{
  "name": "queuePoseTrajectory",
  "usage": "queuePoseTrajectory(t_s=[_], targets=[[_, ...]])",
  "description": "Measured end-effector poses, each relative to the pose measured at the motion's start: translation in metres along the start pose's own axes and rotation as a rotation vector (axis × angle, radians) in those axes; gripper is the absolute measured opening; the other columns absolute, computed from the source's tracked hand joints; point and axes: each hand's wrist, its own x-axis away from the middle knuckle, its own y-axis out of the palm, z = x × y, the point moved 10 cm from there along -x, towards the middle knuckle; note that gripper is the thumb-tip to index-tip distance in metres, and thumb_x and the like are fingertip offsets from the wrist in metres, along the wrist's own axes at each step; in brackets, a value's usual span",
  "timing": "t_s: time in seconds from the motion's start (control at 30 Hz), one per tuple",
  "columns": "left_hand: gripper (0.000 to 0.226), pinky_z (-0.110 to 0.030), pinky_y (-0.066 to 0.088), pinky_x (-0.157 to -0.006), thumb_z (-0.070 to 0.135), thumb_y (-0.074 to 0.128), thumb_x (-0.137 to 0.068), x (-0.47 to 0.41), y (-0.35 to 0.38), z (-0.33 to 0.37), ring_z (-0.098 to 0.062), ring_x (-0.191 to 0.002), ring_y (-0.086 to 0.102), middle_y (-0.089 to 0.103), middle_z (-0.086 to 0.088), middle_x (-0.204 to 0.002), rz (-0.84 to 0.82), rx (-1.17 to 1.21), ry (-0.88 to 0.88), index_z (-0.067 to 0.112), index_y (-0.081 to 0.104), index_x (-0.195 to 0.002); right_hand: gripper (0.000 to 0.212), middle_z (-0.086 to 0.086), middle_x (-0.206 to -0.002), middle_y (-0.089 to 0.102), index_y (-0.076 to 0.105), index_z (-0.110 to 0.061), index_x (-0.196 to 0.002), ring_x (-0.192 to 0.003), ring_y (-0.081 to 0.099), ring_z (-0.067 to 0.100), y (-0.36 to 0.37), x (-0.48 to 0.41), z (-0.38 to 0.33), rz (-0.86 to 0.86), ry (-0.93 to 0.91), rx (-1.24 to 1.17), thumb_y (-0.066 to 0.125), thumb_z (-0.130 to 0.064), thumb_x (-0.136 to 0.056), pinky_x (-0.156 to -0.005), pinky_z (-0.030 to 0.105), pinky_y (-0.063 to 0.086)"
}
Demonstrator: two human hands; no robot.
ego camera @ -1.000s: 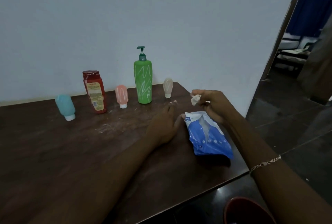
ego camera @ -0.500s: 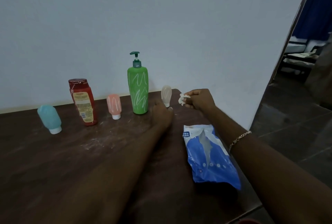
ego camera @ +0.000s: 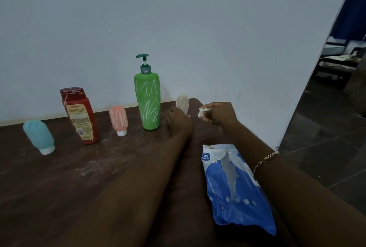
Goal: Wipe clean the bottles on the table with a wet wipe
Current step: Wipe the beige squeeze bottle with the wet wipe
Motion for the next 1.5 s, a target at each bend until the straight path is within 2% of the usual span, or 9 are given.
queuePoseTrajectory(t_s=[0.13, 0.27, 0.5, 0.67, 0.8, 0.93, 1.13, 1.3, 1.5], targets=[[0.047, -0.043, 0.046, -0.103, 0.013, 0.065, -0.090, 0.000, -0.003, -0.001, -0.036, -0.126, 0.054, 0.057, -0.020, -0.133, 0.022, 0.000, -0.001, -0.004, 0.048, -0.130, 0.025, 0.019, -0.085, 0.069, 0.065, 0.019, -0.102, -0.072, 0.067, 0.023, 0.006, 0.005, 0.003, -0.017, 0.087, 0.006, 0.053, 0.015, -0.080, -0.054, 0.020, 0.056], [0.044, -0.045, 0.047, -0.101, 0.016, 0.065, -0.090, 0.008, -0.008, -0.003, -0.035, -0.124, 0.054, 0.059, -0.019, -0.130, 0.012, 0.004, 0.023, -0.004, 0.051, -0.127, 0.016, 0.020, -0.089, 0.072, 0.067, 0.015, -0.094, -0.066, 0.070, 0.018, 0.006, 0.016, -0.004, 0.021, 0.063, 0.031, 0.058, 0.006, -0.083, -0.051, 0.019, 0.054], [0.048, -0.045, 0.049, -0.095, 0.022, 0.065, -0.090, 0.030, -0.035, -0.014, -0.034, -0.122, 0.053, 0.055, -0.017, -0.130, 0.002, 0.006, 0.123, -0.001, 0.049, -0.129, 0.023, 0.020, -0.096, 0.071, 0.069, 0.008, -0.099, -0.071, 0.070, 0.016, 0.018, 0.048, -0.023, -0.021, -0.028, 0.184, 0.064, 0.015, -0.077, -0.053, 0.018, 0.054], [0.041, -0.041, 0.053, -0.082, 0.027, 0.064, -0.088, 0.053, -0.065, -0.030, -0.032, -0.105, 0.062, 0.065, -0.017, -0.113, -0.041, 0.006, 0.282, 0.002, 0.058, -0.119, 0.019, 0.014, -0.089, 0.074, 0.073, 0.004, -0.086, -0.086, 0.071, 0.030, 0.036, 0.084, -0.045, -0.070, -0.162, 0.414, 0.072, 0.012, -0.070, -0.075, 0.039, 0.060], [0.026, -0.030, 0.040, -0.065, 0.028, 0.069, -0.081, 0.078, -0.107, -0.048, -0.018, -0.081, 0.059, 0.068, -0.005, -0.091, -0.068, 0.034, 0.372, 0.009, 0.068, -0.099, 0.025, 0.011, -0.086, 0.075, 0.077, -0.004, -0.090, -0.077, 0.070, 0.016, 0.056, 0.117, -0.049, -0.124, -0.228, 0.460, 0.072, 0.009, -0.070, -0.067, 0.023, 0.058], [0.024, -0.026, 0.040, -0.061, 0.030, 0.074, -0.078, 0.094, -0.155, -0.072, -0.010, -0.077, 0.059, 0.067, 0.003, -0.089, -0.085, 0.046, 0.381, 0.015, 0.068, -0.095, 0.025, 0.001, -0.081, 0.076, 0.078, -0.021, -0.084, -0.077, 0.072, 0.016, 0.077, 0.143, -0.035, -0.100, -0.244, 0.472, 0.073, -0.004, -0.067, -0.078, 0.034, 0.061], [0.028, -0.034, 0.054, -0.073, 0.035, 0.077, -0.079, 0.104, -0.219, -0.123, -0.006, -0.080, 0.060, 0.066, 0.007, -0.090, -0.089, -0.030, 0.350, 0.021, 0.068, -0.101, 0.024, -0.006, -0.071, 0.074, 0.076, -0.028, -0.078, -0.071, 0.072, 0.015, 0.113, 0.173, -0.008, -0.076, -0.264, 0.521, 0.074, -0.020, -0.056, -0.072, 0.042, 0.061], [0.044, -0.023, 0.049, -0.076, 0.041, 0.077, -0.083, 0.104, -0.250, -0.155, -0.002, -0.089, 0.057, 0.064, 0.008, -0.109, -0.150, -0.068, 0.281, 0.026, 0.063, -0.122, 0.023, -0.008, -0.073, 0.075, 0.079, -0.026, -0.077, -0.069, 0.067, 0.004, 0.158, 0.189, 0.003, -0.180, -0.288, 0.605, 0.071, -0.008, -0.066, -0.070, 0.026, 0.056], [0.052, -0.035, 0.056, -0.087, 0.042, 0.078, -0.080, 0.098, -0.260, -0.179, -0.005, -0.094, 0.061, 0.067, 0.007, -0.113, -0.184, -0.097, 0.229, 0.025, 0.063, -0.127, 0.025, -0.013, -0.069, 0.071, 0.080, -0.023, -0.083, -0.065, 0.064, 0.000, 0.196, 0.199, 0.018, -0.268, -0.318, 0.677, 0.068, -0.007, -0.069, -0.061, 0.016, 0.048]])
